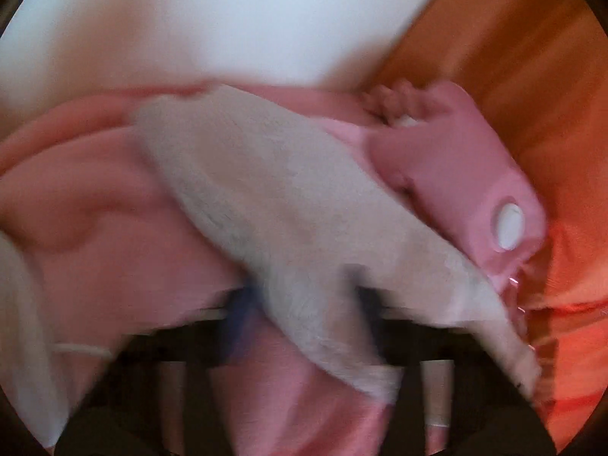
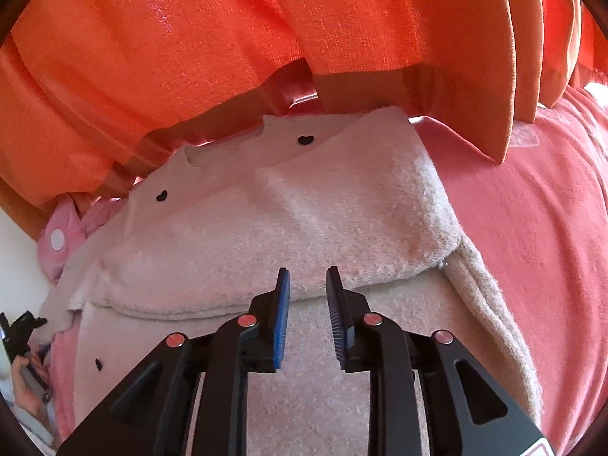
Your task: Fold small clothes
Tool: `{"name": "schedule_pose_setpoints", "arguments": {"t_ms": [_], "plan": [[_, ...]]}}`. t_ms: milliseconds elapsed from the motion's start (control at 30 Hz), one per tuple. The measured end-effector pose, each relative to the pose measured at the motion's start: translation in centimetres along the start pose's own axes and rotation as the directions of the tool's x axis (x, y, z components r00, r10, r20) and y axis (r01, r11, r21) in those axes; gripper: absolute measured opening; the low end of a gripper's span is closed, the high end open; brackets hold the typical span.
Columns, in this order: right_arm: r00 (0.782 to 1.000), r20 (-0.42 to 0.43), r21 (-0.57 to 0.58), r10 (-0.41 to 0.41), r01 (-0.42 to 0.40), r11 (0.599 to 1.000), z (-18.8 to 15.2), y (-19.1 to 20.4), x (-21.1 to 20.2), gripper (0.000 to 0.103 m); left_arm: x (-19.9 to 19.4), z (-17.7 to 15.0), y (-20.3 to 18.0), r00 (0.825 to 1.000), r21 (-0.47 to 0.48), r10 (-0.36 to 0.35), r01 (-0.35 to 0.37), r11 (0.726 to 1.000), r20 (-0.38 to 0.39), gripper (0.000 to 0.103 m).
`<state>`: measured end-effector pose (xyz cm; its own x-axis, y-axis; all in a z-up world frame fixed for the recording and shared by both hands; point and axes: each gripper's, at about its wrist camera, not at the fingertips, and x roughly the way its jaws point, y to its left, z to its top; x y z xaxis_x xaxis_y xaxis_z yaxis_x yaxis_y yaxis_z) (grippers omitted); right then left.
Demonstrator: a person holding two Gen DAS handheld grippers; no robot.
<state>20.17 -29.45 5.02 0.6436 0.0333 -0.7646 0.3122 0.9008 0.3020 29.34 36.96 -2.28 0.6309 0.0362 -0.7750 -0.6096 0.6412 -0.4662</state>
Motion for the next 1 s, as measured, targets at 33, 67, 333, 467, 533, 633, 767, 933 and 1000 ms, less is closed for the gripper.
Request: {"name": "schedule_pose_setpoints", "arguments": {"t_ms": [33, 67, 333, 467, 533, 633, 767, 933, 1000], "plan": [[1.0, 0.002, 0.0, 0.002, -0.002, 1.0, 0.0, 0.0, 0.0, 0.022, -0.2, -0.1, -0.5, 1.0, -0.007, -0.009, 0.009, 1.0, 0.001, 0.009], [1.0, 0.009, 0.0, 0.003, -0.003, 1.0, 0.0, 0.1, -0.1, 0.022, -0.7, -0.1, -1.2, 1.0, 0.0, -0.011, 0.011, 1.0, 0.022, 0.008], [0.998, 0.047, 0.007, 0.034, -0.035, 0.999, 0.1, 0.4, -1.1, 0.022, -12.5, -10.9, -22.5, 0.902, 0.498, -0.427, 0.341, 0.797, 0.066, 0.007], [0.998, 0.053, 0.037, 0.029, -0.031, 0.999, 0.2, -0.5, -1.2, 0.022, -13.5, -22.4, -29.3, 0.833, 0.586, -0.529, 0.513, 0.627, -0.164, 0.008], [0.999, 0.052, 0.053, 0.003, -0.006, 0.999, 0.3, -1.3, -1.0, 0.025, -11.3, -28.4, -30.8, 0.832, 0.589, -0.483, 0.542, 0.6, -0.273, 0.012], [0.999, 0.035, 0.085, -0.003, 0.0, 0.996, 0.3, -2.3, -0.7, 0.027, -6.5, -33.8, -29.7, 0.848, 0.551, -0.35, 0.525, 0.648, -0.397, 0.019], [0.999, 0.032, 0.11, 0.02, -0.024, 0.994, 0.7, -2.9, -0.7, 0.032, -5.8, -32.0, -26.7, 0.884, 0.538, -0.321, 0.462, 0.705, -0.339, 0.044], [0.996, 0.002, 0.071, 0.087, -0.087, 0.994, 0.7, -0.8, 0.1, 0.039, -6.7, -25.4, -23.1, 0.923, 0.45, -0.35, 0.383, 0.806, -0.159, 0.077], [0.997, 0.001, -0.021, 0.078, -0.078, 0.997, 0.4, 1.8, 0.3, 0.041, -5.2, -23.4, -21.4, 0.937, 0.38, -0.319, 0.35, 0.856, -0.146, 0.077]]}}
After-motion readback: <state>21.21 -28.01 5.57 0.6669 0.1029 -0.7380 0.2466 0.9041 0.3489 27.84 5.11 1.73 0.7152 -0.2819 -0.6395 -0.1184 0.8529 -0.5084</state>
